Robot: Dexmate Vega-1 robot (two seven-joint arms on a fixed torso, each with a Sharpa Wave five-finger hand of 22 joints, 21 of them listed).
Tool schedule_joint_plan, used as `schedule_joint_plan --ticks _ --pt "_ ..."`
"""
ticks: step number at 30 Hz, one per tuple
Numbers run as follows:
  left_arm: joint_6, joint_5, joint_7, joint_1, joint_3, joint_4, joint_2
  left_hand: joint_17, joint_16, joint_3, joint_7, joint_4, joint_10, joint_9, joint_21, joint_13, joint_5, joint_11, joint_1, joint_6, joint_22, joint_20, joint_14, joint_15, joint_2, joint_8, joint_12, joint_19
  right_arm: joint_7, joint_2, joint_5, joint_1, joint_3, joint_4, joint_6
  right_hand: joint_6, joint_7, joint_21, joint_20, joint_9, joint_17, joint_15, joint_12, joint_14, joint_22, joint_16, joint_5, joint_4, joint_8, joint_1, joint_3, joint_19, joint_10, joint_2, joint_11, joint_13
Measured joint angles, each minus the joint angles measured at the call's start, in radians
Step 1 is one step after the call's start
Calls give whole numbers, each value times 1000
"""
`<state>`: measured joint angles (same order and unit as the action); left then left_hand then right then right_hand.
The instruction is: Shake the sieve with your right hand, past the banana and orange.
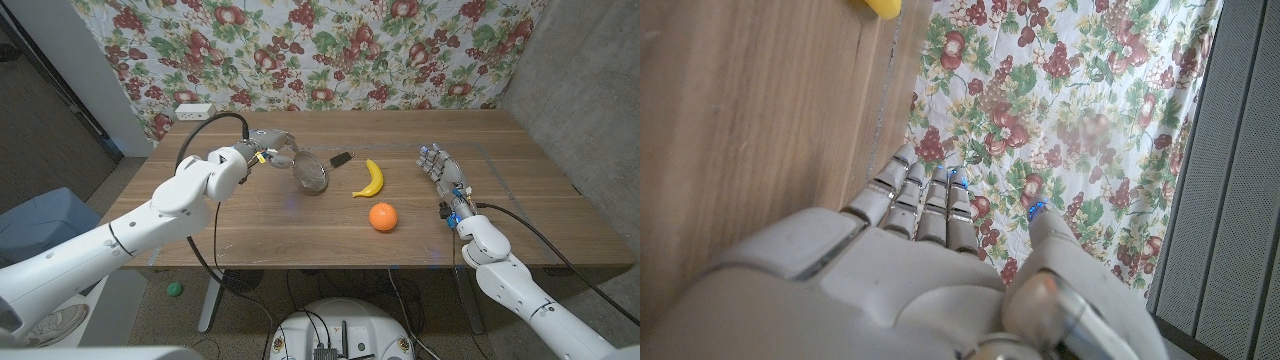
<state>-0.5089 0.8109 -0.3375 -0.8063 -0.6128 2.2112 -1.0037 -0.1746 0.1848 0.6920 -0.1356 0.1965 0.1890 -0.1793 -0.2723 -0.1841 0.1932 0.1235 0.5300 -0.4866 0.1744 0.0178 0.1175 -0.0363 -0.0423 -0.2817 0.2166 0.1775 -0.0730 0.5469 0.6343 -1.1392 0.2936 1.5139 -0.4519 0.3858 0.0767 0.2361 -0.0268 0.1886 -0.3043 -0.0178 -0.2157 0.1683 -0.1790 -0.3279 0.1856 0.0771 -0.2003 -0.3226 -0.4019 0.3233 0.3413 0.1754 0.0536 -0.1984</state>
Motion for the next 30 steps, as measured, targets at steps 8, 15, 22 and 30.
schedule_joint_plan --ticks 8,15,22,30 --pt "42 63 -67 32 -16 -19 12 0 -4 0 -26 0 -25 0 13 0 0 0 41 8 0 -5 -16 -1 -23 8 -13 5 -8 -6 -6 -1 0 -2 -6 0 0 0 0 0 0 -4 0 4 0 0 0 0 0 0 0 0 0 0 0 -4" --pt "90 114 -137 57 -26 -37 23 0 -4 0 -61 0 -39 -5 22 0 0 7 77 -22 0 -9 -21 0 -41 7 -17 2 -18 -13 -11 -7 -1 -3 -15 0 0 0 0 0 -5 -5 0 5 0 0 0 -4 0 0 -4 0 4 0 -4 -4" --pt "121 161 -207 77 -34 -49 38 0 -4 0 -73 0 -39 -5 25 0 0 7 101 -52 0 -18 -21 0 -51 0 -17 11 -28 -19 -16 -14 -4 -3 -25 4 -4 0 -4 0 -5 -5 0 5 0 -5 0 -4 0 0 -4 4 7 0 0 -4" --pt "153 214 -276 95 -42 -59 60 0 -4 -4 -79 -3 -39 -5 25 0 0 7 123 -57 0 -27 -21 0 -55 0 -17 20 -35 -25 -18 -22 -8 -3 -38 9 2 0 -4 0 -9 -5 0 5 0 -5 0 -4 0 0 -4 4 7 0 0 -4"
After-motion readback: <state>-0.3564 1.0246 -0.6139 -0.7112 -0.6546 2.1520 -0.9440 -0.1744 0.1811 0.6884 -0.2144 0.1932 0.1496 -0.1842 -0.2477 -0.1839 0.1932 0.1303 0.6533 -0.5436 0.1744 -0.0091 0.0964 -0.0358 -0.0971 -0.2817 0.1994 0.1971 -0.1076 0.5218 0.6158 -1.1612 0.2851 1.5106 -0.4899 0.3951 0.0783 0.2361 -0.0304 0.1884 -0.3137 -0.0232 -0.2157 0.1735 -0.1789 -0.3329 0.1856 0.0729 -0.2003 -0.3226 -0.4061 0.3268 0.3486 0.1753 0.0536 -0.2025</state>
